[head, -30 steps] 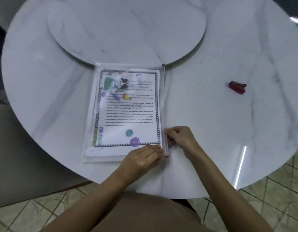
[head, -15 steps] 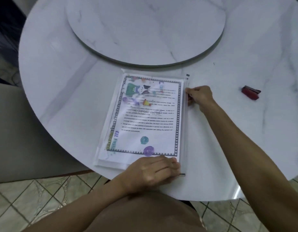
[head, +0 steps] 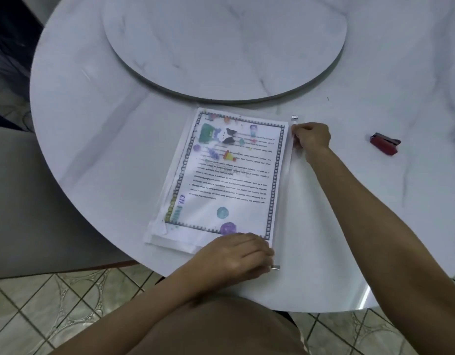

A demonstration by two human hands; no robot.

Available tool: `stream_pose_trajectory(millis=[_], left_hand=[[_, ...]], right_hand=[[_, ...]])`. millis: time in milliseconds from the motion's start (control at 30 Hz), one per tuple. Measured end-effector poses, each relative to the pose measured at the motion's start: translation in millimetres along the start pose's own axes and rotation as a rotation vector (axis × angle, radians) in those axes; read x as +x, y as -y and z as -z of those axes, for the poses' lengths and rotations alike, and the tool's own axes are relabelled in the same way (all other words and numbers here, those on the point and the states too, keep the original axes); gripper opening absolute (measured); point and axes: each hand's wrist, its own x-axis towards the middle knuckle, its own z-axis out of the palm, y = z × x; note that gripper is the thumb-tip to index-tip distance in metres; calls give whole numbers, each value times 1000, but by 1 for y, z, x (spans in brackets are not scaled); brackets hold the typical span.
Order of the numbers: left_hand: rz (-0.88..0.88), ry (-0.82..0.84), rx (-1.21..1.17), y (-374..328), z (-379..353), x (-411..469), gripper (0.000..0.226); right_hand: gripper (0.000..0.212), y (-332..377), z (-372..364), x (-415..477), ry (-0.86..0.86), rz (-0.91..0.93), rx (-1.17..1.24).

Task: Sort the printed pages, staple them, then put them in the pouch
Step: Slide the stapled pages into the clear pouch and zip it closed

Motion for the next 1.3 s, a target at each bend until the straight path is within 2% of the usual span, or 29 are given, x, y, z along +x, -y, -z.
stream_pose_trajectory(millis=[100,167,267,400,533,667,767,933,1033,1200,1300], left_hand=[[104,123,-38,14,-6,-6,20],[239,129,-31,26,-2,-9,29],[566,17,25,51,16,-13,42],[977,-82,165,79,44,-19,61],[1188,-138,159,87,57,-22,71],[1236,-116,138,81,53,-26,68],[1217,-112,171,79,49,-25,64],[1256,-133,61,74,45,-21,59],[1249,-93,-8,68,43,-21,56],[1258,-79,-41,61,40,-17,53],[1262,-79,-39,62,41,-17,57]], right_hand=[[17,-11,2,1,-17,85,-45],[22,-14,11,-1,-22,164,-82],[27,-16,38,-2,-36,279,-168],[28,-30,95,15,-159,391,-256],[36,-46,140,28,-236,393,-405],[51,-62,159,38,-139,302,-680],[56,-70,160,39,-73,241,-736],[48,-77,154,35,-208,225,-820],[44,-75,151,30,-203,137,-731],[67,-65,138,11,-212,190,-518],[49,-53,121,-7,-172,264,-436]])
